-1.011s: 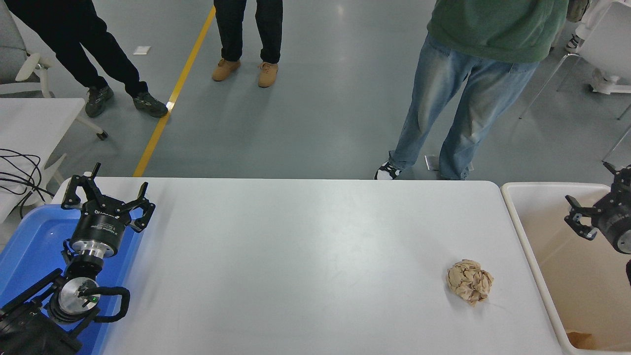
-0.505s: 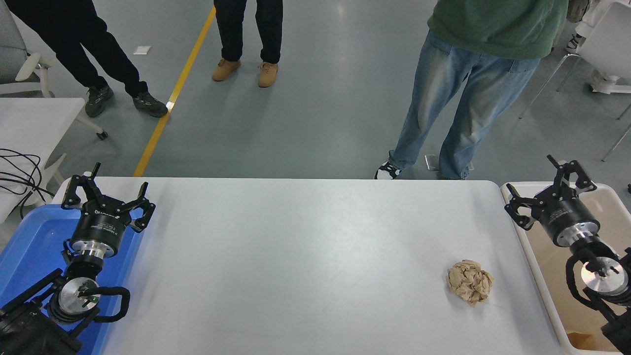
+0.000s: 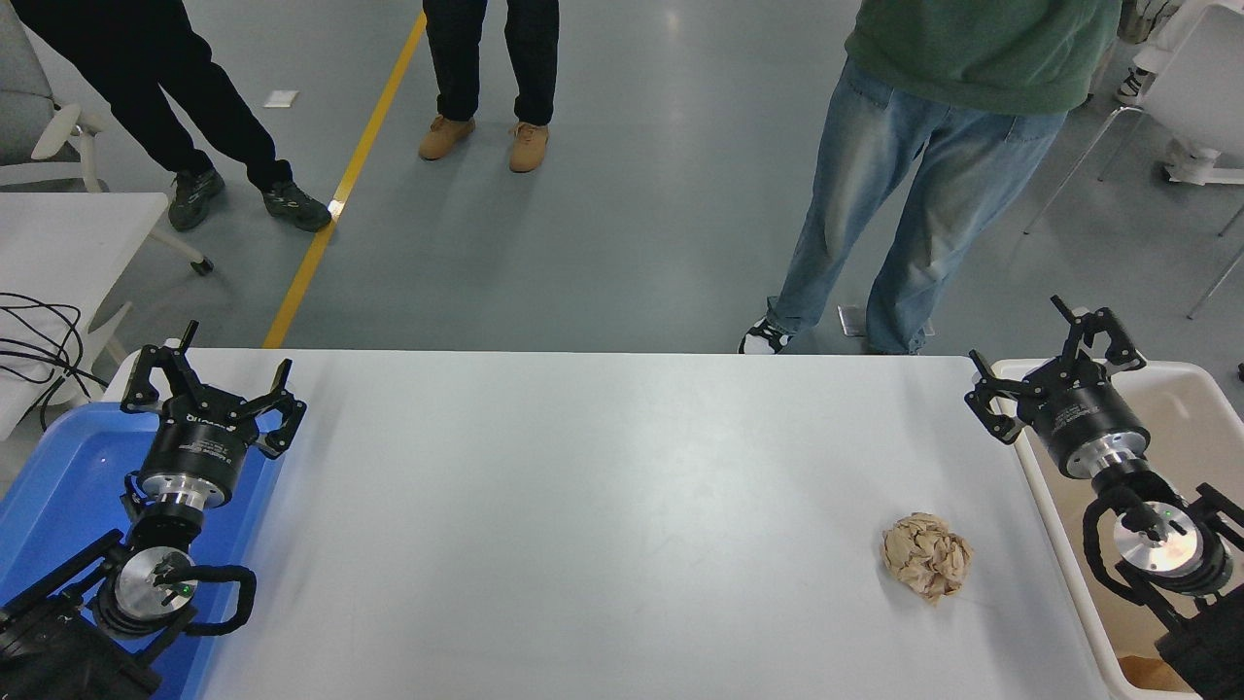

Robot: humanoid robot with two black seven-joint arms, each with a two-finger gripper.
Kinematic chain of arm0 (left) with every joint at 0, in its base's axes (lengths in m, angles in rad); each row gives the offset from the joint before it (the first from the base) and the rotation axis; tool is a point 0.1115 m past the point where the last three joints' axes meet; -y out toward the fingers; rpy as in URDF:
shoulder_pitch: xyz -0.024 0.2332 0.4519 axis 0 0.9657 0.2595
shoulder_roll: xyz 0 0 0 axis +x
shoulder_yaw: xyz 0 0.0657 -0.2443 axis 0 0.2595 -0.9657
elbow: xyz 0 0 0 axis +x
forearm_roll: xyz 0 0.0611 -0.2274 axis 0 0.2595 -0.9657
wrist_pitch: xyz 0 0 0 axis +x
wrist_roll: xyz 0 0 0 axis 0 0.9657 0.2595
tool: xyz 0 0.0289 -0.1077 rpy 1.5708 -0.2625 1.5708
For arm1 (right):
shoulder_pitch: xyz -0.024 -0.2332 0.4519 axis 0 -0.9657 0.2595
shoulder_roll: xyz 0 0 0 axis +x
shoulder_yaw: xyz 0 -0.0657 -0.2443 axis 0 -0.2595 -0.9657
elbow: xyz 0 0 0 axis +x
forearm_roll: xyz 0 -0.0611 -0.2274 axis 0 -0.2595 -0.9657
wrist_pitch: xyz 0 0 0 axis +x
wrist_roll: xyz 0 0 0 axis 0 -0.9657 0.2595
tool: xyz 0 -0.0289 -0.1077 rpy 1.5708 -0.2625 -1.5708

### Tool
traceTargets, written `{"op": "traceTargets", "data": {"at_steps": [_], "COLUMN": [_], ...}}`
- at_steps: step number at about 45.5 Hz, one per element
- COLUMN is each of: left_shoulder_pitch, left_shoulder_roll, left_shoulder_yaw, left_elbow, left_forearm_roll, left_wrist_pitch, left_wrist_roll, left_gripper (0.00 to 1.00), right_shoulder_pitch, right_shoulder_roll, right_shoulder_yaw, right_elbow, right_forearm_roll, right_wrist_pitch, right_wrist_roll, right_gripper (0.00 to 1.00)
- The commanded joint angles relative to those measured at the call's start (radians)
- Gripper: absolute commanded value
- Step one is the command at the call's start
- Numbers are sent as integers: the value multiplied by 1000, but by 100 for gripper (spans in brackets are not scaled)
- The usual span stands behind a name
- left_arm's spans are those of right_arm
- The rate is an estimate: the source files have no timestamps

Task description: Clean the table surface

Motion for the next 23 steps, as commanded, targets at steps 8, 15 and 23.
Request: {"op": "traceTargets", "data": {"at_steps": [8, 15, 23], "left_shoulder_pitch": [0, 0, 0], "left_shoulder_roll": [0, 0, 0], "left_shoulder_yaw": [0, 0, 0], "left_elbow": [0, 0, 0], "left_forearm_roll": [-1, -1, -1], "left_wrist_pitch": [0, 0, 0], "left_wrist_roll": [0, 0, 0], "left_gripper": [99, 99, 99], "right_shoulder_pitch": [39, 37, 40], "right_shoulder_roll": [-260, -326, -409], "right_shoulder_yaw": [-264, -318, -390], "right_elbow": [272, 381, 480], "right_forearm_roll": [-153, -233, -455], "right_wrist_pitch": [-110, -132, -135], "right_wrist_roll": [-40, -49, -49], "right_gripper": [99, 99, 99]}}
